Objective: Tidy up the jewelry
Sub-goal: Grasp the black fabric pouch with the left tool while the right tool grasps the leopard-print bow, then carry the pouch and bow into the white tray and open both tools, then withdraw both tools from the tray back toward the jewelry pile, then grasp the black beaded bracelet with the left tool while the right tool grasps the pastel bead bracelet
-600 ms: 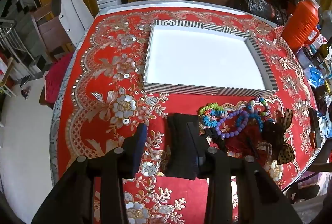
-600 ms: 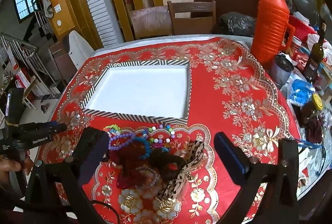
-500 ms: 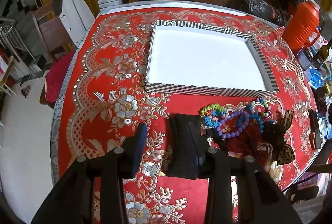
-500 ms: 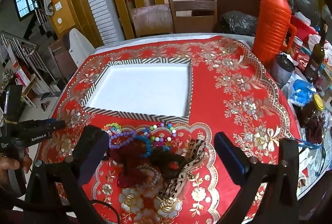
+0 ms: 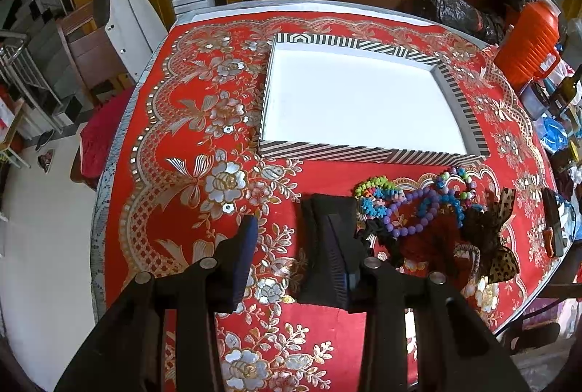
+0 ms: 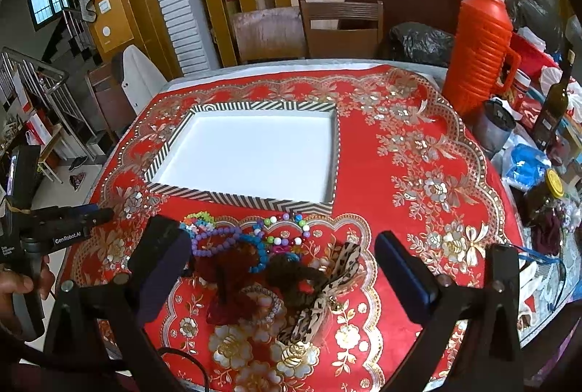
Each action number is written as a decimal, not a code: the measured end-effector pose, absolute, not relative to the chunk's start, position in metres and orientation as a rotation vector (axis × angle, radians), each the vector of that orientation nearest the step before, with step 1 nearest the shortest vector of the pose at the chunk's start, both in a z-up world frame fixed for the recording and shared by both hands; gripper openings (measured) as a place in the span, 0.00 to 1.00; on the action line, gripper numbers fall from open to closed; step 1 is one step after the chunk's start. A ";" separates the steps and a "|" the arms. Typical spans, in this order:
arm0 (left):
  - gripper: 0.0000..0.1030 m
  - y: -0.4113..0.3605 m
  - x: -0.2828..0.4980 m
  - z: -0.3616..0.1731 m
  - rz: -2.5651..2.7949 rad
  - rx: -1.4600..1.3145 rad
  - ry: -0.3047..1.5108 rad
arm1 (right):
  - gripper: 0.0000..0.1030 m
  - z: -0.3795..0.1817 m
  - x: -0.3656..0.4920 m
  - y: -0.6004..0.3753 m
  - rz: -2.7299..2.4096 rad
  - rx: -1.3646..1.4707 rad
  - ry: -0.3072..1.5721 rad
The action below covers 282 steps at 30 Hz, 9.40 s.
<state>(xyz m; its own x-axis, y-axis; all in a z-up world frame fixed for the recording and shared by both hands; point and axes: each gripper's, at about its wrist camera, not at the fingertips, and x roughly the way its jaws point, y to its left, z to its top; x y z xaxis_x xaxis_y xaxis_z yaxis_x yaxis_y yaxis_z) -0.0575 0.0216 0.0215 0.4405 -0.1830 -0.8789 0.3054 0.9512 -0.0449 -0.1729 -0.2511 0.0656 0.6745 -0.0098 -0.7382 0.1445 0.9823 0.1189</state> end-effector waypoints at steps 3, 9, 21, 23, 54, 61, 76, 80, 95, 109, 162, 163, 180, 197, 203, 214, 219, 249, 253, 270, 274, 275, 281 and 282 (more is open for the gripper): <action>0.19 0.022 -0.059 0.021 -0.308 0.129 1.076 | 0.99 0.066 -0.176 -0.255 -0.090 0.196 0.834; 0.19 0.023 -0.061 0.019 -0.326 0.130 1.085 | 0.99 0.067 -0.186 -0.259 -0.105 0.210 0.824; 0.19 0.033 -0.066 0.001 -0.385 0.092 1.159 | 0.99 0.052 -0.211 -0.278 -0.179 0.235 0.856; 0.19 0.032 -0.066 0.002 -0.387 0.088 1.155 | 0.99 0.052 -0.213 -0.279 -0.191 0.227 0.876; 0.19 0.018 -0.069 -0.031 -0.575 -0.024 1.288 | 0.99 0.022 -0.215 -0.286 -0.164 0.222 0.927; 0.19 0.008 -0.064 -0.044 -0.552 0.047 1.307 | 0.99 0.005 -0.215 -0.293 -0.163 0.260 0.961; 0.25 0.004 -0.054 -0.057 -0.492 0.094 1.318 | 0.77 -0.051 -0.179 -0.308 -0.089 0.411 1.057; 0.26 0.004 -0.048 -0.065 -0.466 0.107 1.348 | 0.66 -0.061 -0.166 -0.309 -0.115 0.391 1.071; 0.00 0.003 -0.042 -0.055 -0.468 0.056 1.308 | 0.14 -0.066 -0.151 -0.306 -0.068 0.329 1.089; 0.00 0.004 -0.008 0.019 -0.478 0.013 1.138 | 0.14 0.030 -0.143 -0.329 -0.062 0.283 0.913; 0.29 -0.071 0.094 -0.042 -0.331 0.074 1.211 | 0.49 -0.060 0.028 -0.299 0.040 0.187 1.055; 0.29 -0.070 0.093 -0.040 -0.330 0.068 1.205 | 0.52 -0.057 0.025 -0.299 0.039 0.185 1.043; 0.29 -0.057 0.029 0.012 -0.310 0.135 1.081 | 0.58 0.029 -0.057 -0.280 0.070 0.184 0.812; 0.29 -0.029 -0.040 0.036 -0.339 0.126 1.014 | 0.66 0.044 -0.145 -0.247 0.059 0.211 0.773; 0.29 -0.025 -0.054 0.046 -0.353 0.131 0.971 | 0.71 0.044 -0.157 -0.241 0.019 0.217 0.782; 0.29 -0.022 -0.065 0.043 -0.371 0.127 0.976 | 0.71 0.034 -0.160 -0.235 -0.027 0.202 0.849; 0.29 -0.022 -0.066 0.038 -0.376 0.123 0.988 | 0.71 0.029 -0.160 -0.239 -0.050 0.206 0.872; 0.29 -0.010 -0.058 0.021 -0.350 0.097 1.064 | 0.71 0.015 -0.166 -0.268 -0.082 0.229 0.925; 0.29 0.000 -0.052 0.011 -0.350 0.044 1.118 | 0.71 0.006 -0.169 -0.272 -0.089 0.232 0.943; 0.29 -0.013 -0.057 -0.022 -0.408 0.029 1.225 | 0.71 -0.013 -0.166 -0.284 -0.066 0.237 0.972; 0.29 -0.013 -0.055 -0.027 -0.404 0.027 1.245 | 0.71 -0.015 -0.159 -0.283 -0.038 0.229 0.976; 0.29 -0.013 -0.054 -0.029 -0.402 0.025 1.249 | 0.71 -0.016 -0.157 -0.283 -0.031 0.230 0.976; 0.29 -0.015 -0.052 -0.043 -0.422 -0.016 1.286 | 0.63 -0.023 -0.137 -0.287 -0.011 0.242 0.981; 0.29 -0.016 -0.052 -0.046 -0.418 -0.017 1.292 | 0.63 -0.026 -0.132 -0.288 -0.007 0.244 0.986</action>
<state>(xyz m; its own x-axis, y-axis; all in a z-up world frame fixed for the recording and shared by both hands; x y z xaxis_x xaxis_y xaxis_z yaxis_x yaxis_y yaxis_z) -0.0516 -0.0157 -0.0456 0.2115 -0.3104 -0.9268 0.2919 0.9250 -0.2431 -0.1317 -0.2875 -0.0255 0.5541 0.1047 -0.8258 0.1161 0.9726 0.2012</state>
